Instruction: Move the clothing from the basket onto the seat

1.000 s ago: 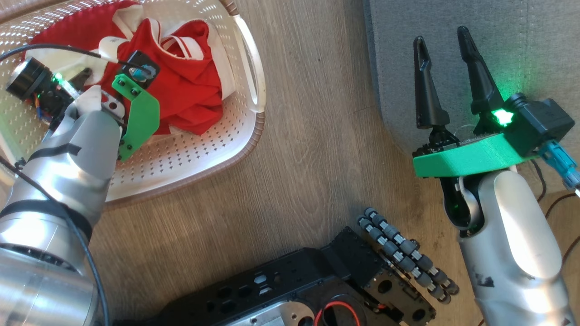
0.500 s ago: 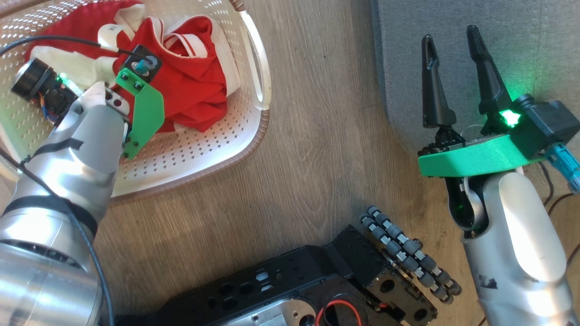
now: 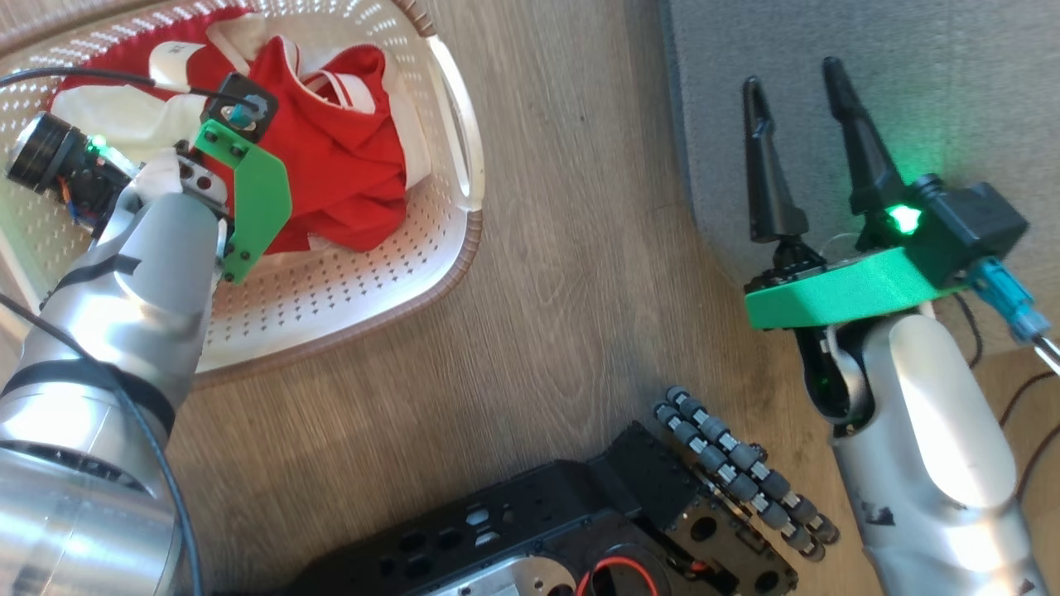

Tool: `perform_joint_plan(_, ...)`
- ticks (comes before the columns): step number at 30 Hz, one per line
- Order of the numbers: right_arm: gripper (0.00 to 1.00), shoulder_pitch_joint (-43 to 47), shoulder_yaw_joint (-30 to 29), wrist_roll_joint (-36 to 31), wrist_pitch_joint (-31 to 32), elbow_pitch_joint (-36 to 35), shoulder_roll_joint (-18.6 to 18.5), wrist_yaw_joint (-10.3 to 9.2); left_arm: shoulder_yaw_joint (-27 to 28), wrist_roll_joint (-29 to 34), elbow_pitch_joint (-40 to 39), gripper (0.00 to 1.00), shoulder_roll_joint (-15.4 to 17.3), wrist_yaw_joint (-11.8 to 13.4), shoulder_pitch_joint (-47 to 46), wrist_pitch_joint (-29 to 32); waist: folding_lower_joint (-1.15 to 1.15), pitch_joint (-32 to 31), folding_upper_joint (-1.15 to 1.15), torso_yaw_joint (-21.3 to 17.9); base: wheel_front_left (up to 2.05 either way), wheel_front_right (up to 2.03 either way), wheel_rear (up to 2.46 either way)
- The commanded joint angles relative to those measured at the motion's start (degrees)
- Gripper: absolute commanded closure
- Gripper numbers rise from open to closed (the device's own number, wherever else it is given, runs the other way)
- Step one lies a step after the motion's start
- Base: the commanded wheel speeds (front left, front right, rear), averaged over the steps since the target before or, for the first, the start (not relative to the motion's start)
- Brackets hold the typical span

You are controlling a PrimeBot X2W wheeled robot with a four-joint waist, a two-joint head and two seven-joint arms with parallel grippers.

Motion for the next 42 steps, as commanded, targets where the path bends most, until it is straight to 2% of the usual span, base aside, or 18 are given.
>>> perform_joint_plan(1,0.00,1.0,1.5,0.7,0.6,0.7,0.3,0.98,1.1,-0.5,-0.6,1.00,1.4,0.6,1.6,-1.0,0.00,-0.9,0.00,-0.4,0.00,0.00,0.00)
perform_joint_plan(12,0.00,1.5,0.2,-2.1,0.6,2.9,0.3,0.98,3.4,-4.9,-0.6,1.00,-1.5,3.0,6.5,-11.9,0.00,-12.0,0.00,2.6,0.00,0.00,0.00)
perform_joint_plan(16,0.00,2.6,-0.8,-3.1,0.6,4.0,0.3,0.98,4.5,-6.8,-0.6,1.00,-3.0,3.6,9.2,-17.9,0.00,-17.3,0.00,4.2,0.00,0.00,0.00)
perform_joint_plan(17,0.00,3.9,-1.3,-4.2,0.6,5.0,0.3,0.98,5.2,-8.3,-0.8,1.00,-4.2,3.9,11.2,-22.1,0.00,-21.3,0.00,5.6,0.00,0.00,0.00)
perform_joint_plan(22,0.00,5.5,-1.5,-5.5,0.6,6.2,0.2,0.98,6.6,-10.5,-4.0,1.00,-5.4,4.7,14.5,-25.1,0.00,-26.9,0.00,7.3,0.00,0.00,0.00)
perform_joint_plan(28,0.00,7.7,-2.3,-6.1,0.6,7.3,-0.2,0.98,8.8,-11.1,-19.5,1.00,-5.4,6.4,20.7,-25.3,0.00,-32.6,0.00,9.2,0.00,0.00,0.00)
perform_joint_plan(36,0.00,10.9,-2.1,-6.8,0.6,8.7,-0.8,0.98,14.6,-10.3,-38.1,1.00,-5.2,6.7,29.3,-25.3,0.00,-39.5,0.00,11.1,0.00,0.00,0.00)
perform_joint_plan(37,0.00,10.9,-2.1,-6.8,0.6,8.7,-0.8,0.98,14.6,-10.3,-38.1,1.00,-5.2,6.7,29.3,-25.3,0.00,-39.5,0.00,11.1,0.00,0.00,0.00)
perform_joint_plan(42,0.00,12.6,-2.6,-6.9,0.6,9.2,-1.0,0.98,17.9,-8.6,-48.9,1.00,-5.6,6.3,33.6,-25.3,0.00,-43.4,0.00,12.1,0.00,0.00,0.00)
